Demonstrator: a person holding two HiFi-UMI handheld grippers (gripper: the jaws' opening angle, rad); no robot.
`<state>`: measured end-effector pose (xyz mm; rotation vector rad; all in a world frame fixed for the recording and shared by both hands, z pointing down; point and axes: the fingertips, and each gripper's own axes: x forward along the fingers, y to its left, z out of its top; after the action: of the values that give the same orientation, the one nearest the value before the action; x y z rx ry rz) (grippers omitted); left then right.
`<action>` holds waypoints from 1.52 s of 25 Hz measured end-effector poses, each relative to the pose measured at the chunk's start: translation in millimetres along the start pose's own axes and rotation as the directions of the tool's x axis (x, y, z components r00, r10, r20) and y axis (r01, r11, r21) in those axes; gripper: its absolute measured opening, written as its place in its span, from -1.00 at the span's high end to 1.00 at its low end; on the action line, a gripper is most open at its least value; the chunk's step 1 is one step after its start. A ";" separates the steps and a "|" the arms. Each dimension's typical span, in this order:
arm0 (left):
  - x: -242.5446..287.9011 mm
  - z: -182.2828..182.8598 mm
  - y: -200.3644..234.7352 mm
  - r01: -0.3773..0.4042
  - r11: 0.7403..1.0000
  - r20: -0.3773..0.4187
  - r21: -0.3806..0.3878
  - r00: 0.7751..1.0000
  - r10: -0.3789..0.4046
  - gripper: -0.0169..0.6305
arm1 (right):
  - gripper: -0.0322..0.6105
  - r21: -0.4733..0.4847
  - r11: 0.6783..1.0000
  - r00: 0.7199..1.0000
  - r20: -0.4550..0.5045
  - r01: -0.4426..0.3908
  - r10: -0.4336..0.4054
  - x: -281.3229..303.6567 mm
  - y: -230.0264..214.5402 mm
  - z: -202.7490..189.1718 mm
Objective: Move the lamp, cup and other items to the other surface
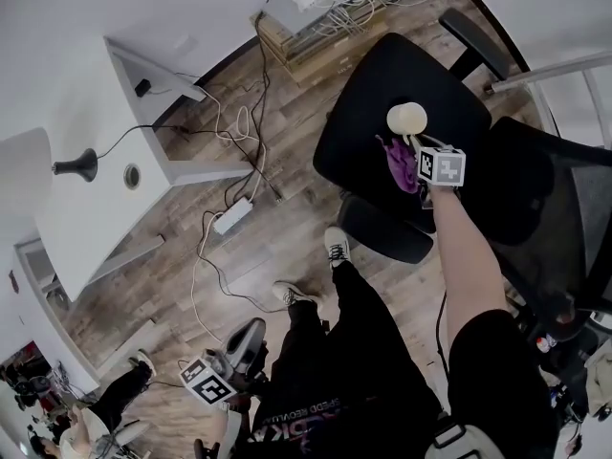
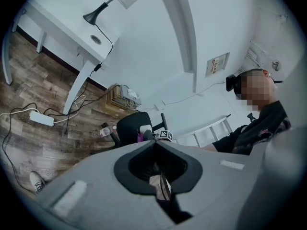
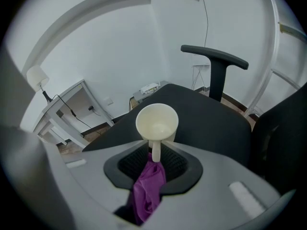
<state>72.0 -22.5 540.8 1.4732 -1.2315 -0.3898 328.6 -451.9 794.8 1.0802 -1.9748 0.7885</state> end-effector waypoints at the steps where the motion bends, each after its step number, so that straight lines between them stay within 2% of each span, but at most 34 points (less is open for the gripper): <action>1: -0.7 1.1 -0.5 0.007 1.000 0.004 0.003 1.000 -0.007 0.97 | 0.65 0.004 1.000 1.000 0.006 0.005 -0.005 -4.9 -1.2 -0.4; 6: -8.9 3.4 -4.5 0.051 0.998 0.024 0.024 0.998 -0.051 0.97 | 0.70 0.028 1.000 0.998 0.068 0.008 -0.009 -36.2 -3.2 3.8; 9: -16.4 8.5 -8.3 0.087 0.995 0.043 0.042 0.995 -0.088 0.97 | 0.73 0.073 0.997 0.987 0.163 -0.004 -0.008 -72.4 -0.7 25.0; 11: -23.6 13.4 -9.2 0.107 0.993 0.065 0.059 0.992 -0.111 0.97 | 0.76 0.084 0.995 0.971 0.238 -0.047 0.026 -97.0 12.6 44.8; 14: -43.0 15.5 -12.0 0.129 0.988 0.089 0.084 0.987 -0.137 0.97 | 0.78 0.057 0.991 0.946 0.308 -0.124 0.101 -137.1 52.4 59.0; 16: -58.3 13.5 -14.2 0.140 0.985 0.099 0.100 0.984 -0.150 0.97 | 0.79 0.026 0.980 0.927 0.330 -0.200 0.180 -160.2 92.2 60.4; 18: -69.3 12.4 -15.4 0.151 0.981 0.114 0.122 0.980 -0.165 0.97 | 0.79 -0.016 0.952 0.894 0.339 -0.305 0.292 -178.0 141.7 64.5; 20: -80.3 11.4 -16.7 0.164 0.977 0.123 0.135 0.976 -0.181 0.97 | 0.80 -0.070 0.908 0.854 0.317 -0.413 0.412 -198.0 197.8 60.6; 22: -93.1 11.6 -18.4 0.174 0.974 0.133 0.142 0.972 -0.193 0.97 | 0.82 -0.142 0.843 0.802 0.261 -0.519 0.537 -220.3 260.8 47.4; 23: -100.0 12.6 -18.4 0.176 0.973 0.140 0.147 0.970 -0.197 0.97 | 0.82 -0.184 0.798 0.766 0.223 -0.574 0.602 -231.6 295.2 38.1; 26: -124.3 20.0 -14.6 0.170 0.972 0.180 0.160 0.963 -0.199 0.97 | 0.82 -0.290 0.624 0.629 0.088 -0.726 0.773 -269.0 399.5 0.8; 28: -142.5 26.4 -10.4 0.161 0.973 0.220 0.166 0.956 -0.195 0.97 | 0.82 -0.338 0.496 0.531 -0.012 -0.800 0.847 -294.9 460.9 -30.4; 31: -169.8 30.5 -6.9 0.146 0.972 0.280 0.183 0.940 -0.194 0.97 | 0.82 -0.392 0.313 0.398 -0.157 -0.865 0.904 -333.3 532.3 -82.7; 33: -187.6 29.0 -3.9 0.133 0.972 0.316 0.195 0.930 -0.190 0.97 | 0.83 -0.397 0.205 0.312 -0.228 -0.895 0.922 -357.6 570.1 -114.6; 35: -204.2 26.7 0.9 0.126 0.972 0.350 0.196 0.917 -0.190 0.97 | 0.85 -0.388 0.123 0.242 -0.275 -0.913 0.931 -378.1 602.2 -139.5; 38: -226.3 24.7 6.6 0.126 0.974 0.390 0.189 0.900 -0.193 0.97 | 0.87 -0.374 0.031 0.172 -0.350 -0.927 0.921 -398.2 635.4 -169.9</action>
<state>-41.2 154.7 453.6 1.6925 -1.4998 -0.7545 -26.0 139.2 454.1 -0.8259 -2.5455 0.7226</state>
